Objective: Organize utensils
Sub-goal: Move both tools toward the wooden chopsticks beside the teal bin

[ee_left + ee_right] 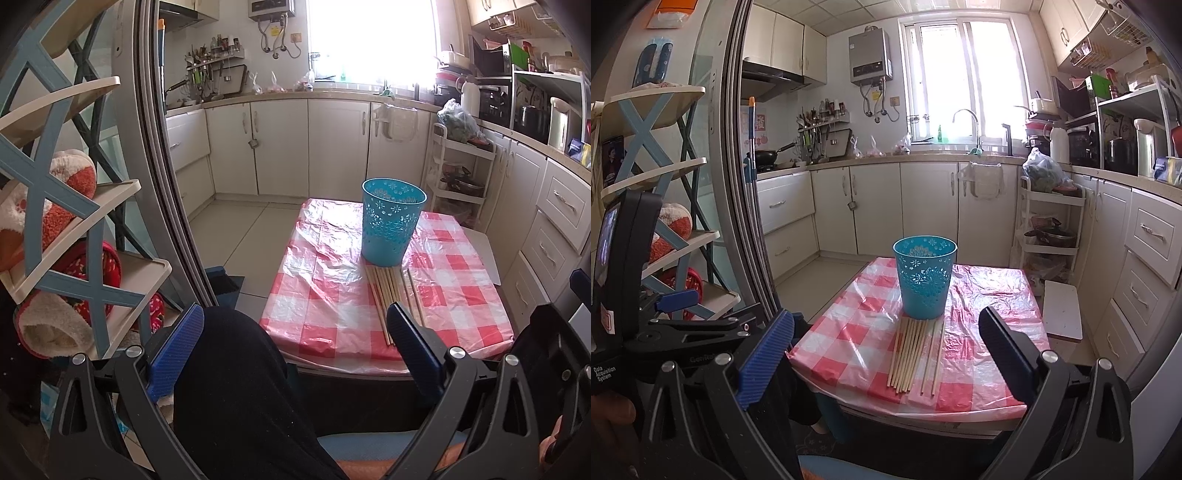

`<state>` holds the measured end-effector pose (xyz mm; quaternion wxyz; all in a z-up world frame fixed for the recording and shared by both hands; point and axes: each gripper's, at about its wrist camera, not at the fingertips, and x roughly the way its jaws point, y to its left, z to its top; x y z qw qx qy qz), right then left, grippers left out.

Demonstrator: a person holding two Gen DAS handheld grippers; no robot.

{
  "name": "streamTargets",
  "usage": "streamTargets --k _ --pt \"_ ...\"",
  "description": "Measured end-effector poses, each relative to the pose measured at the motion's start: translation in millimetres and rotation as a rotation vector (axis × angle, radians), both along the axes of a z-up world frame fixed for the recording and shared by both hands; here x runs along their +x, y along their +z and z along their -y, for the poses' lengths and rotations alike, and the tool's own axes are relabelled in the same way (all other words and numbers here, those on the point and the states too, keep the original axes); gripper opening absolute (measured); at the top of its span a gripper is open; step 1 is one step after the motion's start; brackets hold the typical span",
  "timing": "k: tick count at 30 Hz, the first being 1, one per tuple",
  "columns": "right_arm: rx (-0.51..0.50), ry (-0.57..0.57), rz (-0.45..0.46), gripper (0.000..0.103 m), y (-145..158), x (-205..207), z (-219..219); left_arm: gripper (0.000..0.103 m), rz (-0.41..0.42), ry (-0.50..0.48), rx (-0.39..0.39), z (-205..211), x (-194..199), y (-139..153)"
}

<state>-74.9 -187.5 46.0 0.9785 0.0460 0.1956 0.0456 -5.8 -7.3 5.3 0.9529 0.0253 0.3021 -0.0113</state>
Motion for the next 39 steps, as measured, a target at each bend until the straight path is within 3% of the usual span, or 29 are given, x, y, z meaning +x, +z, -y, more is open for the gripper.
streamTargets --k 32,39 --pt "0.016 0.0 -0.019 0.096 -9.5 4.7 2.3 0.095 -0.066 -0.01 -0.07 -6.3 8.2 -12.8" --pt "0.019 -0.002 -0.025 0.096 -11.0 6.7 1.9 0.095 -0.046 -0.012 -0.054 -4.2 10.6 -15.4"
